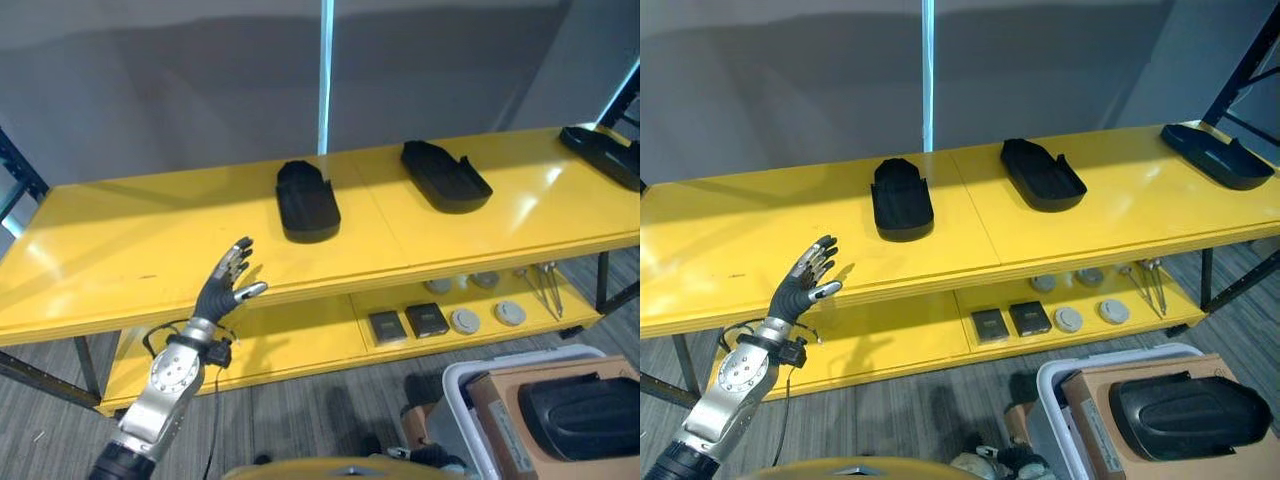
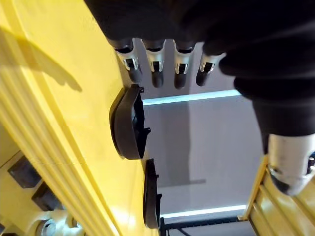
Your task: Move parts from the plastic box to the shelf.
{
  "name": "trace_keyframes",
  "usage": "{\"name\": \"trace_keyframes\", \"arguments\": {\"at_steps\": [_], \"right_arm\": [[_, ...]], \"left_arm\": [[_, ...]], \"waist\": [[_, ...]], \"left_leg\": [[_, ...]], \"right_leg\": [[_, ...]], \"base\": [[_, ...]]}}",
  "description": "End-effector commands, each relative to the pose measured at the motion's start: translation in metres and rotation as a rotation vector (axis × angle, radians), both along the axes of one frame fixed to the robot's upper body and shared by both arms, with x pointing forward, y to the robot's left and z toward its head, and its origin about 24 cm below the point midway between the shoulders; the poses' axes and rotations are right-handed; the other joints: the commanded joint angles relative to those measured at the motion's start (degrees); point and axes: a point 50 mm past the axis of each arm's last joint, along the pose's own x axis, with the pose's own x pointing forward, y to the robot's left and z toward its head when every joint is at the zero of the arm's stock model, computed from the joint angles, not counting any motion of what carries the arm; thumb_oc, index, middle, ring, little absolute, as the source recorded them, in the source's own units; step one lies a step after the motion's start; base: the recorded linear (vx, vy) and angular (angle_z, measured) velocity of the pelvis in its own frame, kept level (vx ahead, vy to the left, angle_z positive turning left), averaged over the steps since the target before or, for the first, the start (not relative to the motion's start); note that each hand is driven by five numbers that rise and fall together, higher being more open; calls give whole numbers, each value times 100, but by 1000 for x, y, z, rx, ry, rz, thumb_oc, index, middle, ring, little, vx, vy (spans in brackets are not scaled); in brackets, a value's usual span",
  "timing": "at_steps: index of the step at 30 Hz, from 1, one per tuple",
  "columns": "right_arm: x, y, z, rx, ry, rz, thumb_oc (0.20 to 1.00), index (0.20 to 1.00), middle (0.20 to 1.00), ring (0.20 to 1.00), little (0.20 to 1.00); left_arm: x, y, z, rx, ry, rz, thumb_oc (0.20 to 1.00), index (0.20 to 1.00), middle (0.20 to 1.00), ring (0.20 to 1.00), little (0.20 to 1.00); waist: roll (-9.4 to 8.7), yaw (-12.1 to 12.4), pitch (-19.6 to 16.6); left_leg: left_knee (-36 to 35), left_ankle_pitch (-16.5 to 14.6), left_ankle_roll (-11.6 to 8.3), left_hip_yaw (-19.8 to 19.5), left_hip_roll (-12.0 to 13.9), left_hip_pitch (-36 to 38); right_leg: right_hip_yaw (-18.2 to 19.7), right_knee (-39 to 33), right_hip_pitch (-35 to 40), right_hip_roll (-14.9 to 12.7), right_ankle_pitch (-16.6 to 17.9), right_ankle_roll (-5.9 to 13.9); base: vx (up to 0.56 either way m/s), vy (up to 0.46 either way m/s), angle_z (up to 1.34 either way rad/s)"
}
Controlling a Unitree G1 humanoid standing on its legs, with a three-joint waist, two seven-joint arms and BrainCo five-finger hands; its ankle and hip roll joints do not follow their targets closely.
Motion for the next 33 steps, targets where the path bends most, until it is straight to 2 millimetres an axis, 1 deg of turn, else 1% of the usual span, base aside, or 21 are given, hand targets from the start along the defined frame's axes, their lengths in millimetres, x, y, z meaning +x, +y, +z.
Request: {"name": "trace_keyframes", "arguments": {"at_steps": [1, 4, 7, 8, 12, 13, 14, 16, 19, 20, 21, 22, 23, 24, 25, 26, 27, 28, 29, 31, 33], "right_arm": [[20, 18, 3, 16, -65, 50, 1000, 1000, 1000, 1000, 1000], [16, 14, 3, 48, -80, -77, 1000, 1000, 1000, 1000, 1000], [15, 6, 5, 71, -125, -218, 1000, 1000, 1000, 1000, 1000], [14, 6, 5, 74, -133, -228, 1000, 1000, 1000, 1000, 1000], [4, -2, 4, 44, -138, -294, 1000, 1000, 1000, 1000, 1000], [1, -2, 3, 35, -127, -303, 1000, 1000, 1000, 1000, 1000], [-5, 0, 1, 20, -103, -306, 1000, 1000, 1000, 1000, 1000], [-13, 2, -3, 15, -68, -320, 1000, 1000, 1000, 1000, 1000], [-19, 3, -5, 12, -40, -292, 1000, 1000, 1000, 1000, 1000], [-18, 1, -4, 0, -40, -264, 1000, 1000, 1000, 1000, 1000], [-16, -2, -3, -12, -45, -242, 1000, 1000, 1000, 1000, 1000], [-17, -9, -1, -26, -45, -227, 1000, 1000, 1000, 1000, 1000], [-15, -13, 0, -34, -52, -229, 1000, 1000, 1000, 1000, 1000], [-15, -13, 0, -35, -52, -229, 1000, 1000, 1000, 1000, 1000], [-14, -17, 1, -46, -54, -231, 1000, 1000, 1000, 1000, 1000], [-13, -19, 2, -53, -59, -230, 1000, 1000, 1000, 1000, 1000], [-11, -22, 3, -60, -65, -235, 1000, 1000, 1000, 1000, 1000], [-8, -26, 4, -66, -80, -253, 1000, 1000, 1000, 1000, 1000], [-8, -26, 4, -66, -80, -253, 1000, 1000, 1000, 1000, 1000], [-5, -27, 5, -68, -88, -250, 1000, 1000, 1000, 1000, 1000], [-4, -27, 6, -73, -93, -236, 1000, 1000, 1000, 1000, 1000]], "left_arm": [[14, -5, 45, -6, -251, -3, 1000, 1000, 1000, 1000, 1000], [18, -4, 48, -33, -269, 43, 1000, 1000, 1000, 1000, 1000], [26, 2, 51, -41, -292, 121, 1000, 1000, 1000, 1000, 1000], [27, 3, 52, -43, -296, 135, 1000, 1000, 1000, 1000, 1000], [28, 12, 60, -62, -339, 196, 1000, 1000, 1000, 1000, 1000], [28, 14, 59, -68, -333, 213, 1000, 1000, 1000, 1000, 1000], [25, 17, 56, -69, -327, 230, 1000, 1000, 1000, 1000, 1000], [24, 20, 51, -69, -309, 258, 1000, 1000, 1000, 1000, 1000], [23, 21, 46, -102, -287, 278, 1000, 1000, 1000, 1000, 1000], [22, 23, 45, -118, -281, 287, 1000, 1000, 1000, 1000, 1000], [22, 24, 45, -120, -283, 292, 1000, 1000, 1000, 1000, 1000], [21, 27, 42, -119, -273, 306, 1000, 1000, 1000, 1000, 1000], [21, 29, 40, -121, -266, 318, 1000, 1000, 1000, 1000, 1000], [21, 28, 40, -122, -266, 317, 1000, 1000, 1000, 1000, 1000], [20, 29, 37, -123, -253, 325, 1000, 1000, 1000, 1000, 1000], [19, 30, 36, -125, -247, 334, 1000, 1000, 1000, 1000, 1000], [17, 33, 33, -122, -236, 354, 1000, 1000, 1000, 1000, 1000], [14, 37, 30, -119, -231, 382, 1000, 1000, 1000, 1000, 1000], [15, 37, 31, -119, -231, 381, 1000, 1000, 1000, 1000, 1000], [12, 40, 26, -118, -213, 400, 1000, 1000, 1000, 1000, 1000], [10, 42, 23, -102, -202, 411, 1000, 1000, 1000, 1000, 1000]], "waist": [[-197, -219, 334], [-198, -272, 348], [-87, -302, 515], [-21, -313, 525], [18, -337, 471], [7, -325, 417], [-13, -286, 336], [37, -274, 273], [82, -248, 275], [98, -253, 322], [105, -230, 389], [73, -125, 523], [92, -84, 564], [102, -89, 569], [103, -2, 599], [61, 61, 619], [50, 153, 630], [73, 264, 601], [59, 267, 595], [84, 458, 617], [131, 519, 618]], "left_leg": [[3, -850, 334, 32, -78, 47], [3, -867, 384, 335, -54, 14], [17, -876, 392, 856, 105, 85], [27, -992, 386, 896, 165, 186], [195, -962, 431, 1527, 265, 203], [294, -974, 418, 1668, 278, 156], [406, -982, 389, 1869, 291, 164], [585, -1029, 299, 1944, 356, 197], [870, -1098, 208, 1941, 427, 185], [1331, -1139, 119, 1873, 545, 39], [1906, -1021, -43, 1750, 715, -200], [2931, -613, -383, 1417, 1061, -625], [3212, -494, -494, 1195, 1111, -750], [3240, -495, -512, 1177, 1132, -765], [3306, -531, -494, 887, 988, -867], [3151, -527, -357, 664, 732, -1050], [2810, -674, -304, 309, 519, -1152], [1806, -877, -226, -157, 448, -973], [1752, -833, -218, -147, 428, -962], [1295, -740, -235, -1056, 228, -953], [1014, -686, -209, -1887, 36, -912]], "right_leg": [[467, -26, -40, -238, -228, 461], [560, 13, -311, -220, -122, 538], [-447, 672, -557, -466, -287, 519], [-632, 864, -488, -500, -490, 547], [-1473, 1548, -289, -688, -790, 336], [-1643, 1477, -106, -665, -887, 322], [-1796, 1103, 133, -552, -919, 288], [-1571, 801, 218, -340, -956, 222], [-1498, 588, 334, -197, -982, 147], [-1465, 503, 407, -106, -1055, 60], [-1412, 416, 474, -6, -1138, -29], [-1346, 192, 668, 150, -1233, -217], [-1315, 73, 737, 259, -1257, -293], [-1322, 57, 748, 281, -1255, -305], [-1251, -38, 779, 328, -1268, -318], [-1243, -50, 693, 260, -1178, -313], [-1097, -69, 684, 259, -1163, -253], [-840, -77, 643, 287, -1164, -128], [-836, -77, 628, 269, -1152, -125], [-456, -50, 624, 377, -1133, -83], [-37, -23, 611, 515, -1134, -87]], "base": [[-101, 63, -45], [-104, 45, -88], [-107, 57, -111], [-27, 56, -131], [-63, -32, -116], [-15, -147, -108], [59, -229, -95], [142, -237, -96], [94, -137, -102], [97, -254, -24], [93, -361, 4], [76, -322, 2], [58, -252, -22], [27, -85, -48], [-49, 14, -52], [-24, 69, -37], [24, 153, -48], [82, 122, -71], [103, 112, -103], [83, 59, -108], [62, 82, -128]]}}
